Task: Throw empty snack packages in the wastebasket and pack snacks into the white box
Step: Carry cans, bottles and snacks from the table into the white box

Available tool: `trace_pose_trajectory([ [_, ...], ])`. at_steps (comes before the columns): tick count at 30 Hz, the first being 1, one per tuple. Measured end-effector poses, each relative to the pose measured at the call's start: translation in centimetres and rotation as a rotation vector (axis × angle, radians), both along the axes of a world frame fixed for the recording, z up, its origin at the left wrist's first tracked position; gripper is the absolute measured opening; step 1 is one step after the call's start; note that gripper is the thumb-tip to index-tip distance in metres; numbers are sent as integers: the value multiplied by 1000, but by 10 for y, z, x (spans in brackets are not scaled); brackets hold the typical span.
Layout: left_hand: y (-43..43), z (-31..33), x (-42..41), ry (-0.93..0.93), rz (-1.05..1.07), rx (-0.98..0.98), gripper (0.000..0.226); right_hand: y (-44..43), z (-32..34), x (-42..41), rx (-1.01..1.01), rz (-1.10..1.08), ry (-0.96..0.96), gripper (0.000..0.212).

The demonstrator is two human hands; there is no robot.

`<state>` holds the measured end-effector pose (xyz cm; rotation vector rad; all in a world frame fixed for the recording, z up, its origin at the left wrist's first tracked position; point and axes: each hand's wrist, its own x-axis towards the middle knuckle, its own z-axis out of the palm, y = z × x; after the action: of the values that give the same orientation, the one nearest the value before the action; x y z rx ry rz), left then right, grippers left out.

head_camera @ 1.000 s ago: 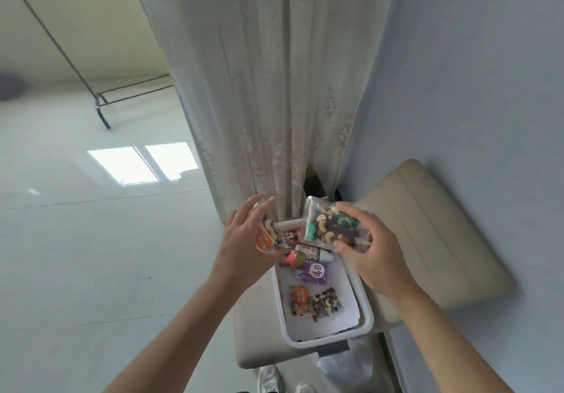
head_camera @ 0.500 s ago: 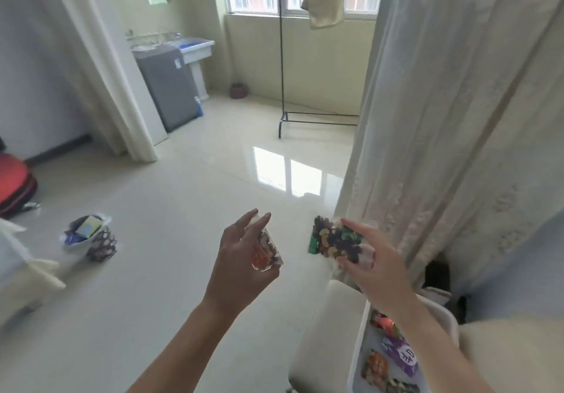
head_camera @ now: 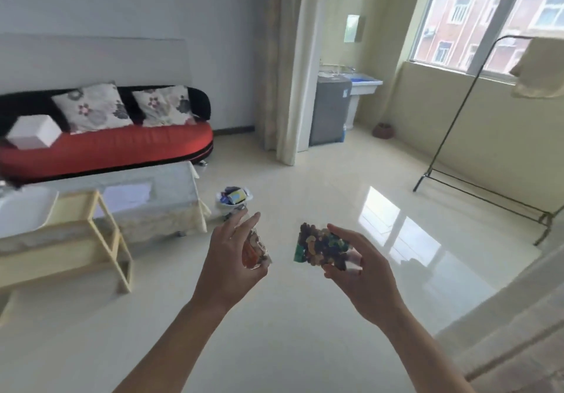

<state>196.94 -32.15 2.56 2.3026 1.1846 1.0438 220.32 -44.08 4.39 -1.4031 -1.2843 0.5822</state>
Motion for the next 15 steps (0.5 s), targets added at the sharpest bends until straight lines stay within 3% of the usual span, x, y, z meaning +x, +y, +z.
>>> trace_pose_trajectory([
  [15,68,-4,-329,-13,516,-2,86,207,2,-314,-67,473,179,65],
])
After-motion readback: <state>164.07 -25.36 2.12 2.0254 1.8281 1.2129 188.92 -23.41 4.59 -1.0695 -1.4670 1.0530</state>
